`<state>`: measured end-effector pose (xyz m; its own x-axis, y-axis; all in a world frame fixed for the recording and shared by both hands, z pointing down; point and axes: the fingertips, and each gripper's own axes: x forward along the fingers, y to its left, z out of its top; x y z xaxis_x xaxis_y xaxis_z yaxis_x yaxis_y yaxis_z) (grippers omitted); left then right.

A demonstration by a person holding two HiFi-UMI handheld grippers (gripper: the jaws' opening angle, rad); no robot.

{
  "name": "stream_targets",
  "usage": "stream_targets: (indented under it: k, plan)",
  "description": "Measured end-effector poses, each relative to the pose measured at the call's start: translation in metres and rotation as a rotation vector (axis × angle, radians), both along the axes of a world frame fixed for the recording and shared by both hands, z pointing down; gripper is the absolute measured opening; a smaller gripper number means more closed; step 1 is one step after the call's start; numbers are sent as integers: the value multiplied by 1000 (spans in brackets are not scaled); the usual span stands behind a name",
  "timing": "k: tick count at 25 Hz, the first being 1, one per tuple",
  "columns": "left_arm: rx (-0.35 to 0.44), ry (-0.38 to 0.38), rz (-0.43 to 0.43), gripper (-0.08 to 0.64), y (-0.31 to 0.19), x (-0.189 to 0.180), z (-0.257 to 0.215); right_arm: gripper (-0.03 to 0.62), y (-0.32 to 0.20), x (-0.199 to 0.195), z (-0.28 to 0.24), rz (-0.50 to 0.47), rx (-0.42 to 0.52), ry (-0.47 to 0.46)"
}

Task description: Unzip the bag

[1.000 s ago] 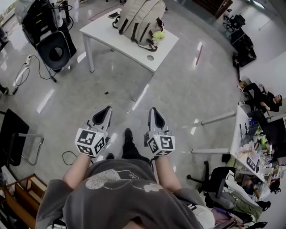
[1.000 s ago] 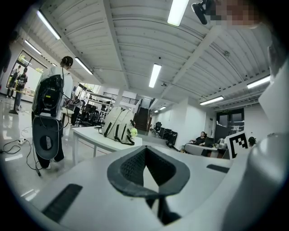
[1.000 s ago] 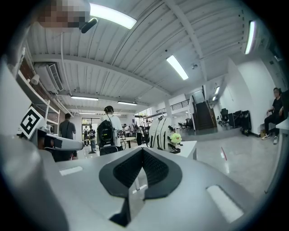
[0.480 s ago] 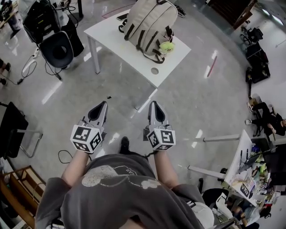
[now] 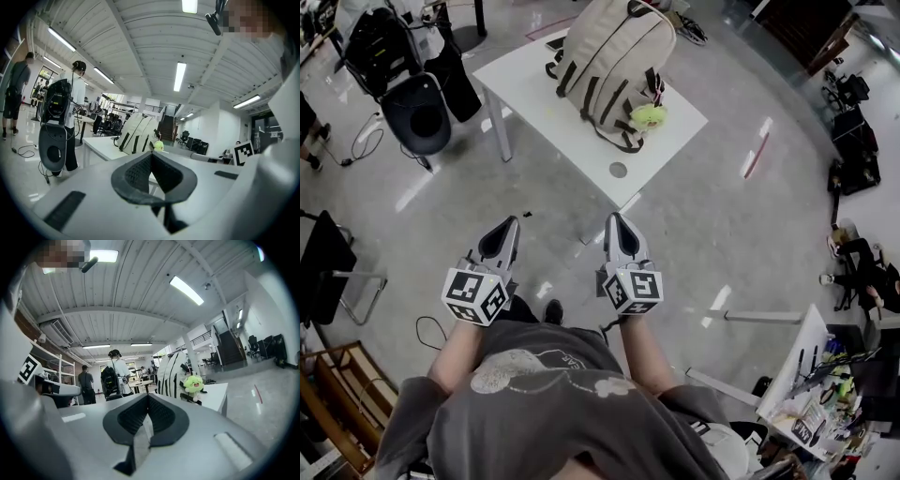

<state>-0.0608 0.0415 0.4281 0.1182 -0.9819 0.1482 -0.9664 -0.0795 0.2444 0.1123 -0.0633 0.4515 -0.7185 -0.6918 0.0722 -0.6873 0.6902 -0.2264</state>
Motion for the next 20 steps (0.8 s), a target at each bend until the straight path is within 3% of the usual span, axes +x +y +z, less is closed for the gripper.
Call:
stream_targets:
  k: [5, 10, 13, 20]
  plan:
    - [0, -38, 8, 6, -32, -8, 0, 0, -26, -9, 7, -12, -13, 11]
    - [-20, -18, 5, 5, -68, -29, 16, 0, -56, -17, 12, 8, 5, 48]
    - [-25, -11, 42, 5, -102, -34, 24, 0, -81, -24, 15, 47, 66, 141]
    - [3, -28, 137, 6, -185, -55, 22, 0, -149, -60, 21, 96, 31, 119]
